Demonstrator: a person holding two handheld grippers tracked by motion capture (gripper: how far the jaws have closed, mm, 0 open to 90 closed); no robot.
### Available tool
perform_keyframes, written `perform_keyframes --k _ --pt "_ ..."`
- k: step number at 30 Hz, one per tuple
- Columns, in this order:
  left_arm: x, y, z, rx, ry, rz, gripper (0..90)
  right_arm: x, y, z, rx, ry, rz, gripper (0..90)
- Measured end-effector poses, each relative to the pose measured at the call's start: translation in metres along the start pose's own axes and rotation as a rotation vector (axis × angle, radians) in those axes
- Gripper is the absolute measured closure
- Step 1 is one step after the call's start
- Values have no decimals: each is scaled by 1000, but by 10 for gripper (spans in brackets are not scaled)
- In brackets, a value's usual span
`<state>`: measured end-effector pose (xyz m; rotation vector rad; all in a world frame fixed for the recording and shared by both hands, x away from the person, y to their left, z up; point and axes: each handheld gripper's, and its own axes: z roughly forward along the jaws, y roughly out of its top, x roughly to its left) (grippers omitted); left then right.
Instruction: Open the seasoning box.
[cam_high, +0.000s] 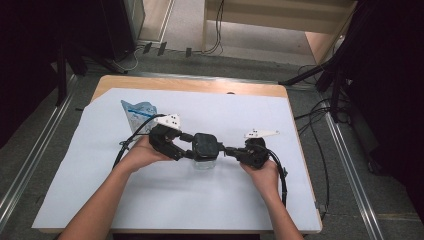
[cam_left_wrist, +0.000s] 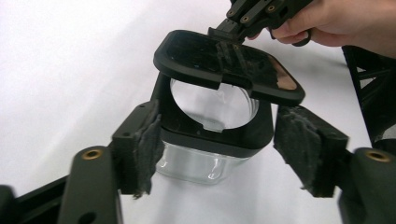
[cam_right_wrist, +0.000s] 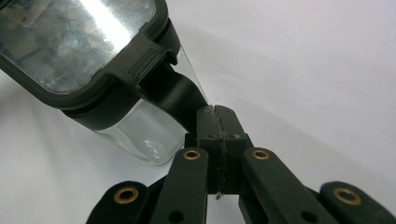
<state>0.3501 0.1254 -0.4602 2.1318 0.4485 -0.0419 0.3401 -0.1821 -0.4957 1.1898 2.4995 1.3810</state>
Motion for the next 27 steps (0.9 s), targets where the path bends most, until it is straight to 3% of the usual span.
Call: perform_keyframes --k 8,11,14,19,23,27 --pt "-6 7 -7 -8 23 2 550 0 0 0 -1 0 3 900" --pt "-7 9 -8 -28 -2 -27 685 -1 0 1 -7 3 7 900" --pt "-9 11 -7 -29 -7 -31 772 -1 0 1 -9 2 14 900" --pt "-13 16 -3 -32 -6 -50 846 0 0 0 -8 3 16 900" --pt "-15 22 2 -14 -11 -65 869 0 -1 0 -8 5 20 900" --pt "-15 26 4 -29 -16 -70 885 0 -1 0 -8 7 23 900"
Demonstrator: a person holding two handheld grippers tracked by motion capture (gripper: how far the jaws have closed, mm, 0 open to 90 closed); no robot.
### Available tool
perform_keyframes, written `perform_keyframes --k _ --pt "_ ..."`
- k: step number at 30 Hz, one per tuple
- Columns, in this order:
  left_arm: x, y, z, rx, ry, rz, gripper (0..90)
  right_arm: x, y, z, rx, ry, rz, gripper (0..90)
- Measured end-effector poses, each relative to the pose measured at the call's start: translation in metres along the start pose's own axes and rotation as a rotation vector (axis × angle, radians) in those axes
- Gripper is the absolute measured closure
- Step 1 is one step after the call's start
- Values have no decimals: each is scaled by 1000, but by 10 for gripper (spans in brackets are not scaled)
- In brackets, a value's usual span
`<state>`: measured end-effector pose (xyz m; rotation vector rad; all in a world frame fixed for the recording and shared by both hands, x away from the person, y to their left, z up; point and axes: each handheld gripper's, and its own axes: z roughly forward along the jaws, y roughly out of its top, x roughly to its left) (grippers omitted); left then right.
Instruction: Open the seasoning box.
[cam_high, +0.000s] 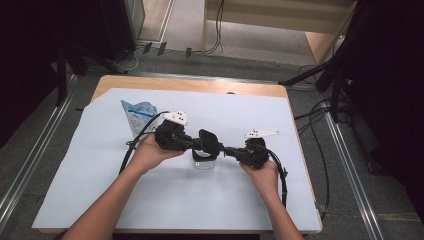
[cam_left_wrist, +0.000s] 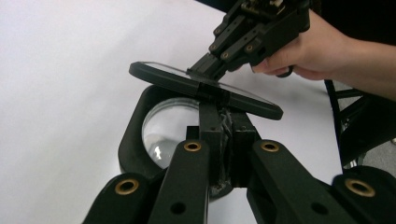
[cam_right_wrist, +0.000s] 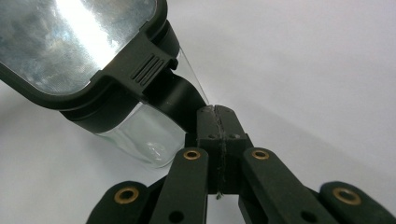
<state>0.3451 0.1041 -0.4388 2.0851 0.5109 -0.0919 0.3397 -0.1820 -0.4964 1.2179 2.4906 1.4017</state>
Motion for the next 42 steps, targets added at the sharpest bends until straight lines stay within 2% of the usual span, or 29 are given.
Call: perform_keyframes --k 11,15,20,32,42 --pt "-3 16 14 24 3 1 896 1 0 0 2 7 2 900" --pt "-3 19 18 19 5 -1 897 1 -1 1 2 7 5 900" --pt "-4 21 28 58 18 7 898 2 -1 1 2 3 8 900" --pt "-5 30 44 55 16 2 897 4 -1 1 1 -6 6 900" --pt "-2 29 47 56 9 -2 894 5 -1 2 -5 -12 2 900"
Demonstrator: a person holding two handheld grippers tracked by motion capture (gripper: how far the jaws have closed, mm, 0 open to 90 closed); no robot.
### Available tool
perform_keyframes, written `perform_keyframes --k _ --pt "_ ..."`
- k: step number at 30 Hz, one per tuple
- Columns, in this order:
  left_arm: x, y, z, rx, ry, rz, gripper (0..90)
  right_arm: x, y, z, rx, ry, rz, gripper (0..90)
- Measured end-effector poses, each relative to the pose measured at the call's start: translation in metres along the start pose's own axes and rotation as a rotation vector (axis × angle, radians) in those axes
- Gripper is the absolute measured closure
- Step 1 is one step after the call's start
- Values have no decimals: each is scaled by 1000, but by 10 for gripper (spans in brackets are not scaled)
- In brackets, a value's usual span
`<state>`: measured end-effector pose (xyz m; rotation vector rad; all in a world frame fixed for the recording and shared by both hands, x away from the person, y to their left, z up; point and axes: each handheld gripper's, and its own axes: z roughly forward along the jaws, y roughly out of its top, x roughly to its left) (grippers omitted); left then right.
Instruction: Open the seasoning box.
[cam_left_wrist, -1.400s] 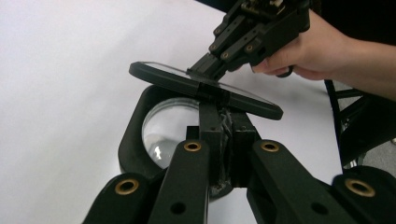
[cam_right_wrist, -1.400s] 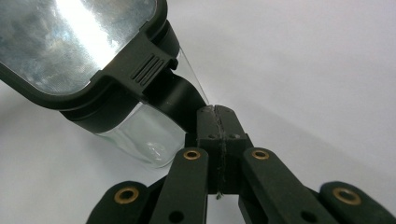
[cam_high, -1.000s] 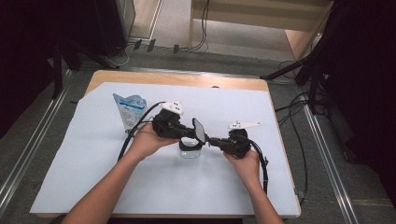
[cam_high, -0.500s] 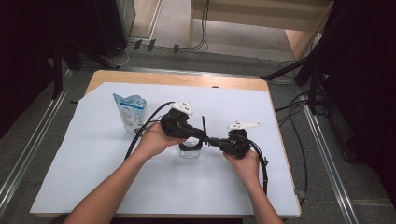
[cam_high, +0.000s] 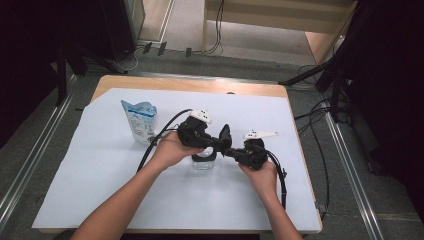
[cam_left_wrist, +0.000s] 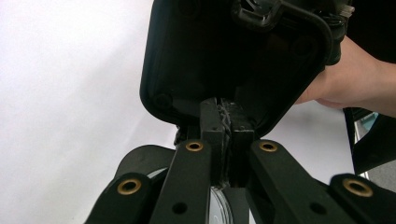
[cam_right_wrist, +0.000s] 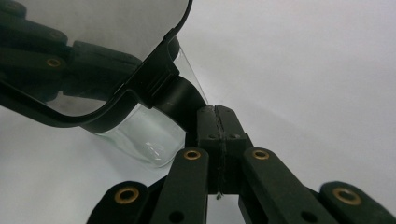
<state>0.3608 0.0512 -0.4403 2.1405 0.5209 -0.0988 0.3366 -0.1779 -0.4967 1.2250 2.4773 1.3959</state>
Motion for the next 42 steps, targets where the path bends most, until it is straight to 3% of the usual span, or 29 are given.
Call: perform_keyframes --k 5,9,15,20,28,29,36,42 --pt "1 -1 -1 7 -2 3 867 0 0 0 0 0 -5 900" --pt "0 -4 -8 5 -18 5 799 2 0 -2 7 -21 -38 900" --pt "1 -10 -23 -1 -23 0 660 -1 0 -8 -13 -28 -35 811" --pt "5 -15 -34 3 -36 -37 549 -1 -2 -12 -25 -42 -62 701" --pt "6 -25 -48 -15 0 -44 462 -1 -9 -17 -38 -49 -90 675" --pt "7 -28 -51 -16 20 -43 448 -3 -10 -18 -35 -55 -92 676" --pt "9 -39 -68 -26 36 -77 420 -10 -10 -22 -34 -67 -72 672" --pt "10 -48 -84 -21 65 -82 405 -11 -10 -26 -31 -53 -41 604"
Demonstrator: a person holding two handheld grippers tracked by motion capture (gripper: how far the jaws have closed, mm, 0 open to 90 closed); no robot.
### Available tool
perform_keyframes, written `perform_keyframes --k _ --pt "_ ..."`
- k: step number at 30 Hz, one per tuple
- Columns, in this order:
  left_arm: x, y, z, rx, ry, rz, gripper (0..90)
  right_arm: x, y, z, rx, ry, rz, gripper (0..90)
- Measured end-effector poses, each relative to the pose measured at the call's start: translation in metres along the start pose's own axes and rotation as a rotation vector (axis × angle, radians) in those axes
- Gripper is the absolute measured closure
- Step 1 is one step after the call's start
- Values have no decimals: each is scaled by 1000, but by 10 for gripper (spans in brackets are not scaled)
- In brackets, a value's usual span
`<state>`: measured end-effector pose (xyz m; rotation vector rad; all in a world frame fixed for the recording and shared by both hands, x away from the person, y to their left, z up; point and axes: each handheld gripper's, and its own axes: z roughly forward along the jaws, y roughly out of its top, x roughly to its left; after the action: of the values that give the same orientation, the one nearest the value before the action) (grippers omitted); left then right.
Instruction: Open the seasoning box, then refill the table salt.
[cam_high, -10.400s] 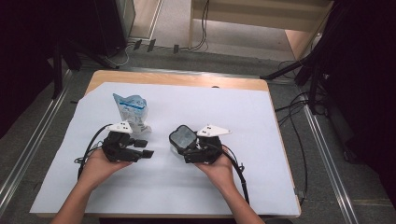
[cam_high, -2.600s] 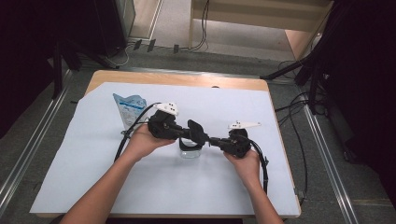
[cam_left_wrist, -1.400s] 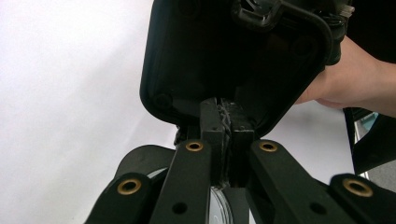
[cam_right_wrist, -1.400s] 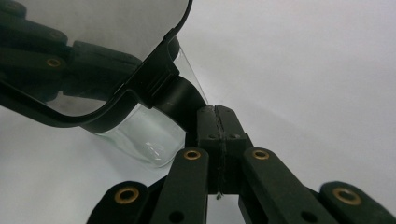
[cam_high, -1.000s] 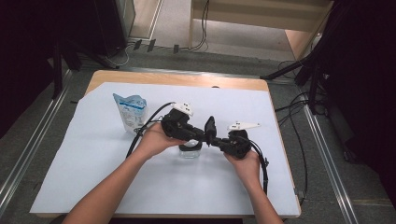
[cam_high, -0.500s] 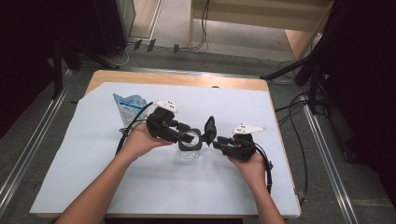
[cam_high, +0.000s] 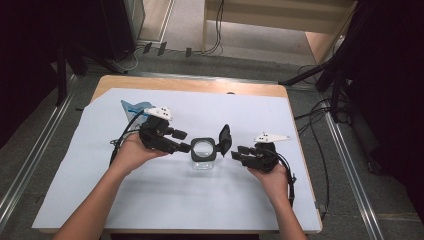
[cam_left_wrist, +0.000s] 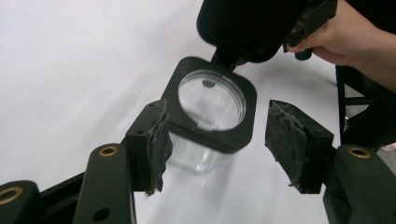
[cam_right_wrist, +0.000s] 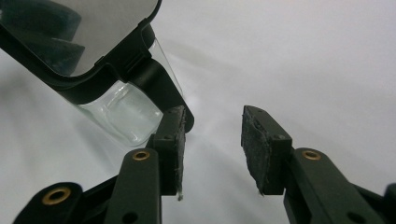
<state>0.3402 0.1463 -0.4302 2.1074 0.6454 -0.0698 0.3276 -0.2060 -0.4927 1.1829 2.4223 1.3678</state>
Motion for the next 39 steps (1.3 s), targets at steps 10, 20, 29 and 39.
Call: perform_keyframes --k 10,20,29,39 --pt "6 -17 -25 -22 48 -40 452 2 0 1 -2 4 -20 572" --pt "18 -28 -49 -59 83 -67 424 0 1 2 2 -7 -39 561" --pt "26 -38 -68 -59 154 -91 425 -2 3 4 2 1 -40 561" --pt "30 -49 -90 -84 212 -117 427 -4 6 8 -3 18 -28 558"
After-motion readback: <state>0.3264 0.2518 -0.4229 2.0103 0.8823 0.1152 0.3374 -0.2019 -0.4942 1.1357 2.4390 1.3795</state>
